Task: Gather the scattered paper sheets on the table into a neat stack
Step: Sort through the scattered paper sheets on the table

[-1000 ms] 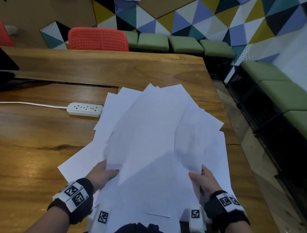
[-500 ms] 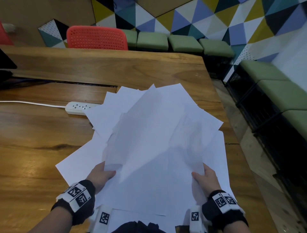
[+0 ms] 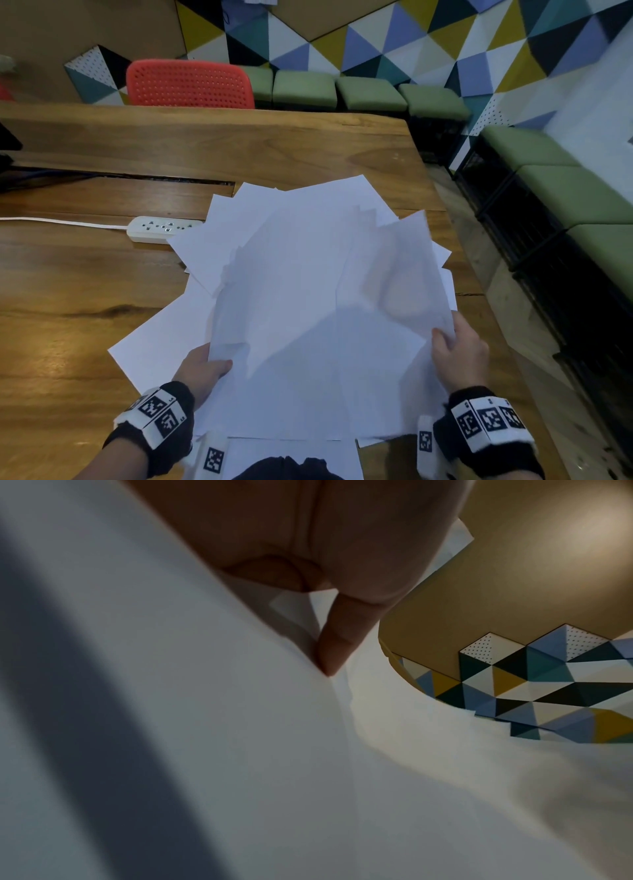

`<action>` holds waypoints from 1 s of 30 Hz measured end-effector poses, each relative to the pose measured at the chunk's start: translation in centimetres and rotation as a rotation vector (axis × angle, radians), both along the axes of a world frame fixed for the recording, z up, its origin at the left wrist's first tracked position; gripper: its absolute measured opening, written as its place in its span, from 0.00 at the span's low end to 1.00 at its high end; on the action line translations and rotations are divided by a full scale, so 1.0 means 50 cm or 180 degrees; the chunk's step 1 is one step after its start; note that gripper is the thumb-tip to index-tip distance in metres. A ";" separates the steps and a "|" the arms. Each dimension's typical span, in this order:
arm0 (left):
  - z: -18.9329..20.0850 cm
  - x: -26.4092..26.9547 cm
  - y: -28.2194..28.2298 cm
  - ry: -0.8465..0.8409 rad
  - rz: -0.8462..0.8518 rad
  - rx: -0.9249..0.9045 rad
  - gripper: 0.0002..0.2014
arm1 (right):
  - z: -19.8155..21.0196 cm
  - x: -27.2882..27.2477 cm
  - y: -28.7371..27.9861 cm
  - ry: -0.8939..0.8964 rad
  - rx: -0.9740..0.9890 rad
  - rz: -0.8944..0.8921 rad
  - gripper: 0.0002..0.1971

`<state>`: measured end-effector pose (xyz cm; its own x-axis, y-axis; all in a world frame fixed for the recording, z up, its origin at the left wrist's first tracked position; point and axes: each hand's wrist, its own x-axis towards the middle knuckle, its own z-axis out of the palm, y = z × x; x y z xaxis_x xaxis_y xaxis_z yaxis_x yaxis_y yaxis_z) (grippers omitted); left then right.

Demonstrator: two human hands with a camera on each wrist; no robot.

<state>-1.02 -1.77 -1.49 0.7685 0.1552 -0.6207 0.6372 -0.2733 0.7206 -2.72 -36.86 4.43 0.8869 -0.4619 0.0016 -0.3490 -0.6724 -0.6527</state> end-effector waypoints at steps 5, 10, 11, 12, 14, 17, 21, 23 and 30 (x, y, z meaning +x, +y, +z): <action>0.001 -0.002 0.004 0.0024 -0.0027 0.0011 0.11 | 0.041 0.003 -0.005 -0.0689 -0.0093 -0.0507 0.10; 0.004 -0.003 0.004 0.0020 -0.0018 -0.0046 0.11 | 0.099 0.018 0.023 -0.1712 -0.0382 -0.0536 0.19; 0.007 -0.003 0.002 0.0014 -0.0006 -0.0069 0.10 | 0.112 0.024 0.030 -0.1893 -0.0474 -0.0563 0.17; 0.008 -0.003 0.000 0.0010 0.0015 -0.0107 0.10 | 0.122 0.029 0.037 -0.2040 -0.0546 -0.0615 0.16; 0.016 -0.004 -0.003 0.0002 0.0034 -0.0153 0.11 | 0.135 0.040 0.048 -0.2286 -0.0457 -0.0754 0.17; 0.017 -0.005 -0.003 0.0037 0.0077 -0.0241 0.13 | 0.121 0.060 0.065 -0.2179 0.0511 -0.0657 0.21; 0.015 -0.005 0.004 0.0074 -0.0032 -0.0275 0.20 | 0.037 0.066 0.102 -0.0952 0.1102 -0.0349 0.15; 0.016 -0.001 0.008 0.0120 -0.0045 -0.0303 0.20 | -0.020 0.056 0.117 -0.0314 0.1251 -0.0188 0.12; 0.017 -0.003 -0.002 -0.0073 -0.0246 -0.0499 0.27 | -0.114 0.023 0.162 0.0888 0.1484 0.0155 0.15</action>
<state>-1.15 -1.90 -0.66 0.7886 -0.0020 -0.6149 0.6016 -0.2040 0.7723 -1.58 -28.76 -1.26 0.8449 -0.3157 -0.4319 -0.5272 -0.3537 -0.7727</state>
